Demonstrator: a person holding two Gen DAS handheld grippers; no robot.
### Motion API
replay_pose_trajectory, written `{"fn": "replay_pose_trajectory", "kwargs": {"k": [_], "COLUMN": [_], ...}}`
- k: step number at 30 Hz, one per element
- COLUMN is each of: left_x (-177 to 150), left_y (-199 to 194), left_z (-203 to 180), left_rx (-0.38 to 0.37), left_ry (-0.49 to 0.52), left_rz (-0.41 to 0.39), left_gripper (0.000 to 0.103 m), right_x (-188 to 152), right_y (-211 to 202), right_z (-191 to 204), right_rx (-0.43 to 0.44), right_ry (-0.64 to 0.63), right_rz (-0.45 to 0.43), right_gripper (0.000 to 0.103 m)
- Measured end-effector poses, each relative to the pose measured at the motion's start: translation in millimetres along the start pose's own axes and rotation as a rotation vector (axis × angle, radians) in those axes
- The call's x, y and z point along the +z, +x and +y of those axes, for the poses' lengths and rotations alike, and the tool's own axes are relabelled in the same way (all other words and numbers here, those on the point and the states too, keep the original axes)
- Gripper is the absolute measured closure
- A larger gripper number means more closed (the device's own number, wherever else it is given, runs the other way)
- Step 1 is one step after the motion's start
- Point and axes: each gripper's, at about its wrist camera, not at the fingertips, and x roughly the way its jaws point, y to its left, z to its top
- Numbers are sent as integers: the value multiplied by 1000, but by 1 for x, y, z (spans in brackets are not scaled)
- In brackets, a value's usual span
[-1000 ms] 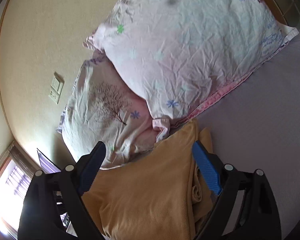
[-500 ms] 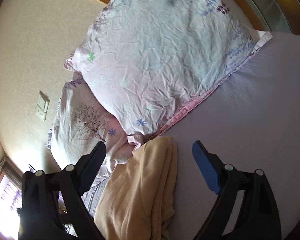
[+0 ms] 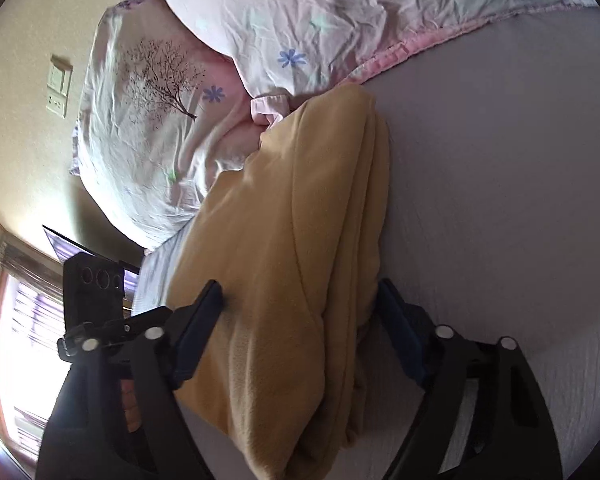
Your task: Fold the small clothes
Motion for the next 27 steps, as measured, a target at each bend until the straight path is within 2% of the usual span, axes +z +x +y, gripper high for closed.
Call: {"fn": "replay_pose_trajectory", "kwargs": {"k": [1, 3, 5, 8, 10, 12, 14, 16, 17, 19, 20, 21, 22, 24, 25, 27], "left_x": [-1, -4, -7, -18, -28, -42, -53, -70, -75, -91, -97, -101, -102, -101, -100, -96], "left_y": [2, 2, -15, -52, -73, -89, -106, -132, -144, -160, -164, -161, -155, -137, -132, -111], "left_z": [-1, 0, 3, 11, 19, 30, 39, 34, 31, 13, 1, -12, -23, -35, -34, -29], "left_rx": [10, 10, -11, 1, 40, 105, 166, 189, 187, 140, 110, 88, 78, 92, 110, 156], "left_ry": [3, 22, 44, 75, 93, 106, 102, 147, 174, 257, 304, 349, 381, 416, 414, 391], "left_rz": [1, -18, -45, -109, -154, -179, -181, -248, -271, -320, -338, -343, -335, -293, -268, -196], "left_gripper": [34, 56, 61, 61, 61, 58, 58, 58, 58, 52, 44, 36, 34, 33, 33, 33], "right_x": [-1, -3, -8, -17, -23, -33, -40, -44, -48, -55, -61, -67, -72, -84, -88, -93], "right_y": [2, 3, 2, 12, 26, 46, 55, 40, 20, -9, -21, -26, -26, -16, -7, 8], "right_z": [-2, -2, 8, 34, 55, 75, 84, 87, 88, 93, 99, 104, 110, 119, 121, 111], "right_rx": [16, 46, 48, 99, 106, 84, 31, -8, -5, 73, 158, 224, 281, 354, 354, 285], "right_ry": [10, 24, -5, -67, -125, -181, -209, -211, -206, -200, -200, -199, -197, -183, -169, -122], "right_rz": [6, -7, -25, 2, 36, 83, 102, 39, -38, -127, -139, -129, -107, -42, -13, 28], "right_gripper": [58, 64, 66, 66, 66, 61, 49, 48, 47, 42, 35, 31, 25, 24, 24, 24]}}
